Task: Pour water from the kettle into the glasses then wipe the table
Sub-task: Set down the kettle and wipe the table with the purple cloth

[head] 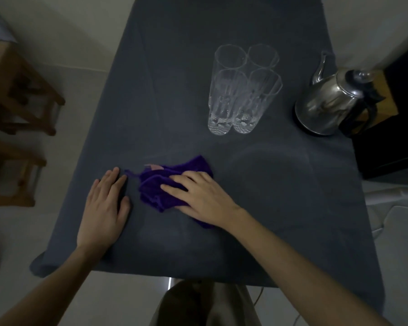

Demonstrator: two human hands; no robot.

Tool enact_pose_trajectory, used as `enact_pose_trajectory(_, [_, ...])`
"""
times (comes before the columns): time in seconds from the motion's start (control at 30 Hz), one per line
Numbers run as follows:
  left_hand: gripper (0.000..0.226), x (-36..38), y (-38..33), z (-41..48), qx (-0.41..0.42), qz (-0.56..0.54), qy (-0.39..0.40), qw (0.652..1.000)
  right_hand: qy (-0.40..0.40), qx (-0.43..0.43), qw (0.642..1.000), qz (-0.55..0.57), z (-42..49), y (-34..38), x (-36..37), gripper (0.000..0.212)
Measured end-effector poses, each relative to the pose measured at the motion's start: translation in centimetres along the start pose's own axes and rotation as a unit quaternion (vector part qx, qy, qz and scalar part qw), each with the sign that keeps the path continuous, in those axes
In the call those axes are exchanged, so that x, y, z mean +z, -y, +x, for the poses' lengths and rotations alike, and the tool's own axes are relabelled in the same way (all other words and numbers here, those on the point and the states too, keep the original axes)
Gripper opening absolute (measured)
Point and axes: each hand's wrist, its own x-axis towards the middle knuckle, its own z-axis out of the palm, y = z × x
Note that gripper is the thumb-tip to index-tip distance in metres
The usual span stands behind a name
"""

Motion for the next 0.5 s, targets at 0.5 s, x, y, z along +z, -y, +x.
enact_pose_trajectory(0.5, [0.058, 0.2, 0.2, 0.1, 0.001, -0.007, -0.001, 1.0, -0.122, 0.525, 0.842, 0.014, -13.0, -11.6, -3.7, 0.047])
